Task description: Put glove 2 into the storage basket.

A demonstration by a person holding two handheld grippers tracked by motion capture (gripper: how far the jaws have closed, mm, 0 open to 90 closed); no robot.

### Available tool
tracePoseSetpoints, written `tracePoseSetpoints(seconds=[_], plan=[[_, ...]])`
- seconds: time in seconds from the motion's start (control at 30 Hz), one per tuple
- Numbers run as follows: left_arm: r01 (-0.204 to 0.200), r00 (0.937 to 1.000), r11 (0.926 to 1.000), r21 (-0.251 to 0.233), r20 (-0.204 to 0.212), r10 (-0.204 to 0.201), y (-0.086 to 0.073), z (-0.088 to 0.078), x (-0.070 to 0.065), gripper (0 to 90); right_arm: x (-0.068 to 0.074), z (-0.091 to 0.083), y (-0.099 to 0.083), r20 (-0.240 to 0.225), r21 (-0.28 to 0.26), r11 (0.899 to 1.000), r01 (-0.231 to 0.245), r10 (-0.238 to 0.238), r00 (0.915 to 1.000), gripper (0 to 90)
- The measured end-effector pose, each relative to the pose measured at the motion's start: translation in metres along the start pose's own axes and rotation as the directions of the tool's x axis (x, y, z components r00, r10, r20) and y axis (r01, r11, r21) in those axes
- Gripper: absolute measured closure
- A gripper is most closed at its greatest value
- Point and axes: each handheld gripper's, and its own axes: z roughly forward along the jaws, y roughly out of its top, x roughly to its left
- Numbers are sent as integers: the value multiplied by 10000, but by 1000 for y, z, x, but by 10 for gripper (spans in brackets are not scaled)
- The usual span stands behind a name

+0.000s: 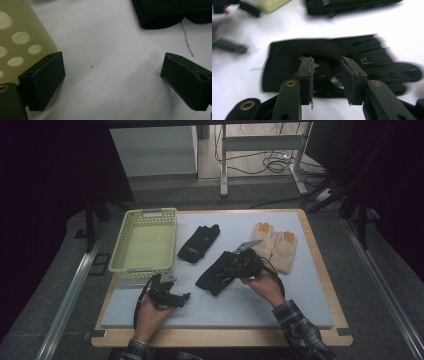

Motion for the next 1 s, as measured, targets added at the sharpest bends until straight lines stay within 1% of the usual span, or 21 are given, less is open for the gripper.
tracePoseSetpoints(seconds=[0.03, 0.07, 0.1, 0.2, 0.27, 0.3, 0.33, 0.43, 0.53, 0.57, 0.6, 0.63, 0.67, 0.7, 0.73, 0.77, 0.83, 0.87, 0.9, 0.93, 1.0], plan=[[-10, 10000, 10000, 9, 4, 10, 0, 0, 0, 57, 7, 3, -4, -104, 3, 10000, 73, -73, 9999, 633], [-10, 10000, 10000, 9, 4, 10, 0, 0, 0, 57, 7, 3, -4, -104, 3, 10000, 73, -73, 9999, 633], [-9, 10000, 10000, 9, -4, 9, 0, 0, 0, 57, 16, 9, -9, -250, 90, 10000, 30, -28, 9997, 624], [-10, 10000, 10000, 9, -3, 10, 0, 0, 0, 57, 21, 14, -12, -145, 81, 9999, -64, 65, 9999, 580], [10, 10000, 10000, 8, 5, -10, 0, 0, 0, 57, 23, 22, -15, 284, 114, 9996, -259, 256, 9993, 463], [12, 10000, 10000, 4, 2, -12, 0, 0, 0, 57, 22, 26, -17, 840, 144, 9990, -419, 405, 9956, 387], [12, 10000, 10000, 4, 2, -12, 0, 0, 0, 57, 22, 26, -17, 840, 144, 9990, -419, 405, 9956, 387], [42, 10000, 10000, -17, 6, -42, 0, 0, 0, 57, 24, 34, -23, 1224, 219, 9974, -690, 658, 9903, 335], [32, 10000, 10000, -16, -4, -32, 0, 0, 0, 57, 32, 39, -29, 1989, 176, 9995, -273, 233, 9797, 402], [31, 10000, 10000, -18, -5, -31, 0, 0, 0, 57, 34, 39, -29, 2104, 155, 9994, -315, 275, 9772, 458], [30, 10000, 10000, -19, -11, -30, 0, 0, -1, 57, 34, 39, -29, 2104, 155, 9994, -315, 275, 9772, 458], [32, 10000, 10000, -19, -11, -32, 0, 0, -1, 57, 35, 39, -30, 2106, 132, 9994, -314, 279, 9772, 508], [30, 10000, 10000, -19, -13, -31, 0, 0, -1, 57, 36, 39, -30, 2083, 94, 9996, -277, 251, 9777, 610], [35, 10000, 10000, -21, -11, -36, 0, 0, -1, 57, 38, 38, -32, 2249, 51, 10000, -13, 1, 9744, 790], [37, 10000, 10000, -19, -9, -37, 0, 0, -1, 57, 38, 38, -32, 2249, 51, 10000, -13, 1, 9744, 790], [37, 10000, 10000, -18, -7, -37, 0, 0, -1, 57, 37, 37, -33, 2140, -25, 10000, -1, 7, 9768, 843], [38, 10000, 10000, -19, -6, -38, 0, 0, -1, 57, 35, 37, -32, 2026, 26, 10000, 20, -25, 9793, 852], [38, 10000, 10000, -18, -6, -38, 0, 0, -1, 57, 34, 36, -31, 1940, 77, 9999, 109, -122, 9809, 856], [35, 10000, 10000, -16, -6, -35, 0, 0, 0, 57, 31, 32, -29, 1608, 226, 9986, 475, -505, 9857, 859], [39, 10000, 10000, -16, -2, -39, 0, 0, 0, 57, 31, 32, -29, 1608, 226, 9986, 475, -505, 9857, 859], [20, 10000, 10000, 10, 2, -20, 0, 0, 0, 57, 28, 22, -27, 1205, 216, 9967, 782, -802, 9895, 860]])
